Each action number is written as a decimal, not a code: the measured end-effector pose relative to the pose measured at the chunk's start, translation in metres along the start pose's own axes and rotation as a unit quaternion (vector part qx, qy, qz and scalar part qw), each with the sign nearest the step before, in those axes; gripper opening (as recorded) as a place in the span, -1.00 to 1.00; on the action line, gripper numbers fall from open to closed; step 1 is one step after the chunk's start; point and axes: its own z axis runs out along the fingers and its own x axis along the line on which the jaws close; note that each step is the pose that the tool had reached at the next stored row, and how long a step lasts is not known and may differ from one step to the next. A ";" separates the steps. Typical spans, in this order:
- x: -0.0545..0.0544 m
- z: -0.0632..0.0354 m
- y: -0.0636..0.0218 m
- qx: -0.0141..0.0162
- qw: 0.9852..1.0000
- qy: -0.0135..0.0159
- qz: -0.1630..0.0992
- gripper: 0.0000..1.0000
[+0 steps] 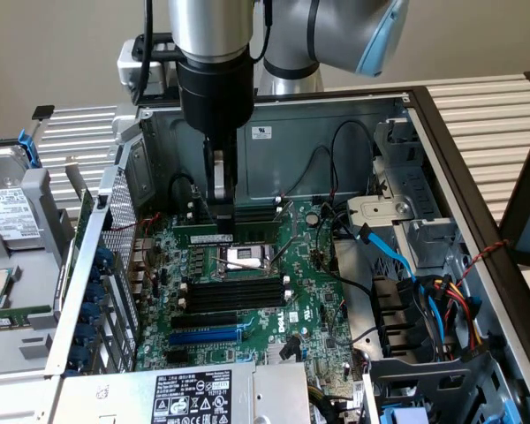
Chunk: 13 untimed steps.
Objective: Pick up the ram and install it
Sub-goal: 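Insert the ram into the slot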
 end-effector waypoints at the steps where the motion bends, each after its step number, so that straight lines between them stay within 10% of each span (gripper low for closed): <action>1: 0.000 0.0018 0.0000 0.000 1.000 0.000 0.000 -0.76; 13: 0.000 0.0237 -0.0005 0.000 1.000 0.000 0.000 -0.76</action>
